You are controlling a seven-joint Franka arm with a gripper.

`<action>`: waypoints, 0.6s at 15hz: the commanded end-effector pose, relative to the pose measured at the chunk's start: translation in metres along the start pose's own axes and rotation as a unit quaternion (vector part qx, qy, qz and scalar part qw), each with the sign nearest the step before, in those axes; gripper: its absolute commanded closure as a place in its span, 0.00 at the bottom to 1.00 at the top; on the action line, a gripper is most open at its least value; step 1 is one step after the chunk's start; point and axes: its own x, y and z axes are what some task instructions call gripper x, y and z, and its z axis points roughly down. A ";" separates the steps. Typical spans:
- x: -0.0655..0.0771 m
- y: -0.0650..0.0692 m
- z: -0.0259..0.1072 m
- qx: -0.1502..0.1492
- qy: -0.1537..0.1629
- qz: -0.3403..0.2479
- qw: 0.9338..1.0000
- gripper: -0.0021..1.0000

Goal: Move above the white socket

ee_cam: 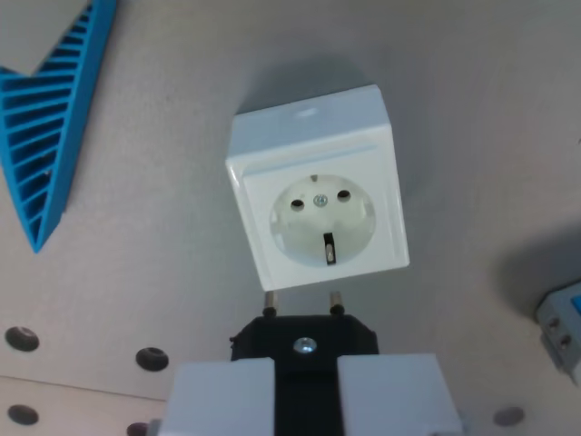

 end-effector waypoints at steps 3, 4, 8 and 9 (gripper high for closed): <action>-0.008 0.006 0.018 -0.021 0.053 -0.081 0.995 1.00; -0.009 0.007 0.021 -0.021 0.053 -0.082 0.995 1.00; -0.009 0.008 0.030 -0.022 0.052 -0.087 0.995 1.00; -0.009 0.009 0.032 -0.022 0.052 -0.088 0.995 1.00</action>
